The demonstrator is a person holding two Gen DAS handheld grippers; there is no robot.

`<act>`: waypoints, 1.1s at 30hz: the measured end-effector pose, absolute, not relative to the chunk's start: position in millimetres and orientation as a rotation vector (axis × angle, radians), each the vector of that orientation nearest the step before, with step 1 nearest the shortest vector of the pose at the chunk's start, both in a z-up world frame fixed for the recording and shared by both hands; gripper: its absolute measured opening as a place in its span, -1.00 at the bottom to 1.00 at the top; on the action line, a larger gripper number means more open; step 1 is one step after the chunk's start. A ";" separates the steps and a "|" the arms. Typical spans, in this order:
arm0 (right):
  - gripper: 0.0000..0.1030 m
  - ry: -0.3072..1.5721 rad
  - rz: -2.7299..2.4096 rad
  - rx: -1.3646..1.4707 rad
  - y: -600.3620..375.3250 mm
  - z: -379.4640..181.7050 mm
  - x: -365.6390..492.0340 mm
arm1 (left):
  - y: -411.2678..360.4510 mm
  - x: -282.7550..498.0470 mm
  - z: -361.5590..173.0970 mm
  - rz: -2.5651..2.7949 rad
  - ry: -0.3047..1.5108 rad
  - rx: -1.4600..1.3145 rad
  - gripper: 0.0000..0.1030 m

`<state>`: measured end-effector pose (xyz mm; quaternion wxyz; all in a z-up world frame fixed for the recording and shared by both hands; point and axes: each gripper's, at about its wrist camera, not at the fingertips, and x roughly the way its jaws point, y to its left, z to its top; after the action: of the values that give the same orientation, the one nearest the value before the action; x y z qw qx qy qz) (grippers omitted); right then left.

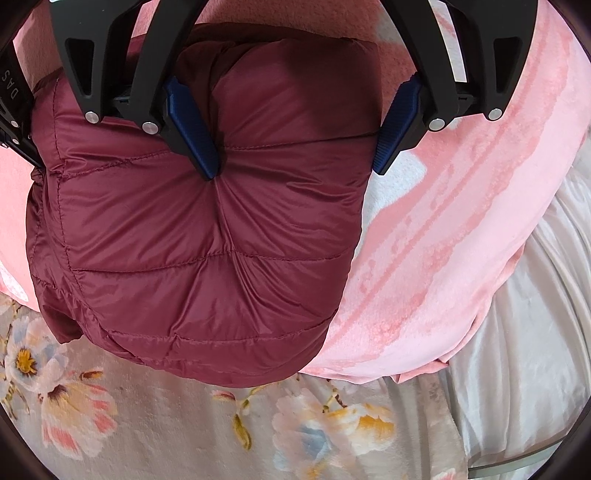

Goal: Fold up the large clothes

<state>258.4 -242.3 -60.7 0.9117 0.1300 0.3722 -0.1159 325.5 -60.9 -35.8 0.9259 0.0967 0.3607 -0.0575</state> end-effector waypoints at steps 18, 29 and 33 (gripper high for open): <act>-0.39 0.727 -0.275 0.273 -237.6 -42.4 227.5 | -51.8 317.3 -27.1 -0.094 0.746 0.169 0.73; 0.25 0.737 -0.258 0.164 -185.6 -44.5 127.2 | -30.6 223.0 -22.1 -0.131 0.756 0.227 0.71; 0.41 0.754 -0.260 0.185 -177.4 -48.8 110.8 | -24.2 191.5 -30.7 -0.118 0.761 0.295 0.72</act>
<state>110.8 -177.4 -48.8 0.9174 0.0901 0.3664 -0.1265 191.5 -24.2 -30.7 0.9162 0.1433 0.3698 -0.0571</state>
